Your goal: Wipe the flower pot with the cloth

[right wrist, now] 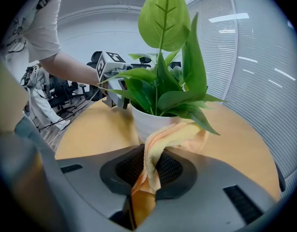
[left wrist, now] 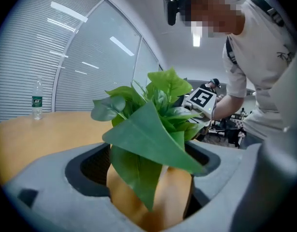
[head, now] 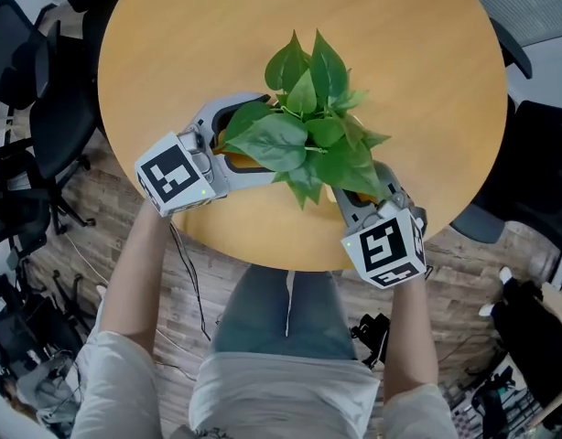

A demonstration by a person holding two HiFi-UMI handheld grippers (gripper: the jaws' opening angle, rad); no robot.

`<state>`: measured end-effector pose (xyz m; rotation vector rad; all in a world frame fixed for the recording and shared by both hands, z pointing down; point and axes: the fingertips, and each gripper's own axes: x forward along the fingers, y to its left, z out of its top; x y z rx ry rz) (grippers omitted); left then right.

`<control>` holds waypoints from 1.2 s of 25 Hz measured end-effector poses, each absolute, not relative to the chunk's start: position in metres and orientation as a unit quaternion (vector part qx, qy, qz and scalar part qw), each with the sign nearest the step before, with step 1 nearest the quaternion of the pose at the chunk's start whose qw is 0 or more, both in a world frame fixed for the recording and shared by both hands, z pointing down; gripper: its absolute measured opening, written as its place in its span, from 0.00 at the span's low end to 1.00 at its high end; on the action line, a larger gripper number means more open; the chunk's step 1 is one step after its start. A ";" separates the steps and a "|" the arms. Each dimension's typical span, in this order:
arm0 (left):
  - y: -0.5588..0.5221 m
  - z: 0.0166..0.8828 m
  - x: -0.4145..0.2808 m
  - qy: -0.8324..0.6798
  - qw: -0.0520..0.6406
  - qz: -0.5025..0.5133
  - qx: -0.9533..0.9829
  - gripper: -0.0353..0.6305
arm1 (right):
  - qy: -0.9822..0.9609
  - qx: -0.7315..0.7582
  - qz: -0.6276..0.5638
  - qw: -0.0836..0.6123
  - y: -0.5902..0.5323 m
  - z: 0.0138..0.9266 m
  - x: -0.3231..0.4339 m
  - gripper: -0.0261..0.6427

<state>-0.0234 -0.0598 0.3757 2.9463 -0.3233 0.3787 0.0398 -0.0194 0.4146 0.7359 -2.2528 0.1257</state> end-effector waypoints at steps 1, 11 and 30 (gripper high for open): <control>-0.061 0.373 -0.021 -0.099 0.079 0.119 0.985 0.74 | -0.880 0.288 0.048 0.375 -0.020 0.414 0.039 0.12; -0.060 0.370 -0.007 -0.061 0.099 0.095 0.989 0.74 | -0.877 0.300 0.057 0.372 -0.020 0.413 0.043 0.12; -0.061 0.370 -0.008 -0.098 0.103 0.085 0.986 0.73 | -0.865 0.320 -0.003 0.387 -0.064 0.406 0.045 0.12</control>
